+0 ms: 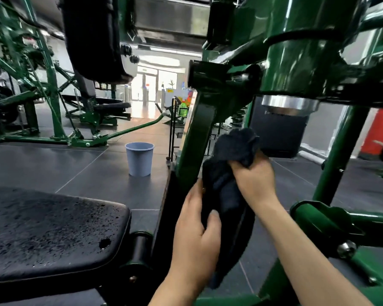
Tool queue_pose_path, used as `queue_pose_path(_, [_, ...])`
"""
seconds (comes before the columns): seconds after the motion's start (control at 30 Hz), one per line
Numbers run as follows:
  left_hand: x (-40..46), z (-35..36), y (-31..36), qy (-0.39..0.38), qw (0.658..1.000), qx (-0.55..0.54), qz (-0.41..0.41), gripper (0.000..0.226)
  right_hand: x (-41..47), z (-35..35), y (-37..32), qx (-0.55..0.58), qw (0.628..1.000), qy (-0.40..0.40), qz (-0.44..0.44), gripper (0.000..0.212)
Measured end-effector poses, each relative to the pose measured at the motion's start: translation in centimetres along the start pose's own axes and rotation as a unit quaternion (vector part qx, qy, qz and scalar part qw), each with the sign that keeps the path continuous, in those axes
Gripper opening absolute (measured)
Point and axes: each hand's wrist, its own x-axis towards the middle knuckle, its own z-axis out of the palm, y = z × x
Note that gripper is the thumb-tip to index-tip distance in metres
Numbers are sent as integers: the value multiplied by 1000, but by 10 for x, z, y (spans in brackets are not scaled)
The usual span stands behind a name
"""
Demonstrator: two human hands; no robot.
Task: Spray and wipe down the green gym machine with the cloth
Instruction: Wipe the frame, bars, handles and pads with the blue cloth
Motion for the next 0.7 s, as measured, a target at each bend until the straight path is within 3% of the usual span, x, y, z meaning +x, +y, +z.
queue_pose_path(0.1, [1, 7, 5, -64, 996, -41, -44, 62, -8, -10, 13, 81, 995, -54, 35, 27])
queue_pose_path(0.2, [8, 18, 18, -90, 993, -45, -62, 61, 4, -10, -2, 53, 996, -77, 10, 22])
queue_pose_path(0.33, [31, 28, 28, -65, 996, 34, -49, 70, 23, 2, -22, 27, 996, -88, -8, 25])
queue_pose_path(0.43, [42, 33, 35, -58, 988, 118, -82, 71, 24, 8, -15, 35, 996, -72, 40, 17])
queue_pose_path(0.57, [30, 38, 40, -44, 985, 148, -70, 68, 24, -11, -6, 218, 954, -120, 168, 22])
queue_pose_path(0.63, [25, 38, 45, -29, 985, 165, -44, 69, 24, -22, -9, 260, 937, -148, 183, 21])
queue_pose_path(0.7, [32, 41, 53, -11, 986, 167, -2, 71, 30, -30, -20, 264, 942, -134, 160, 16])
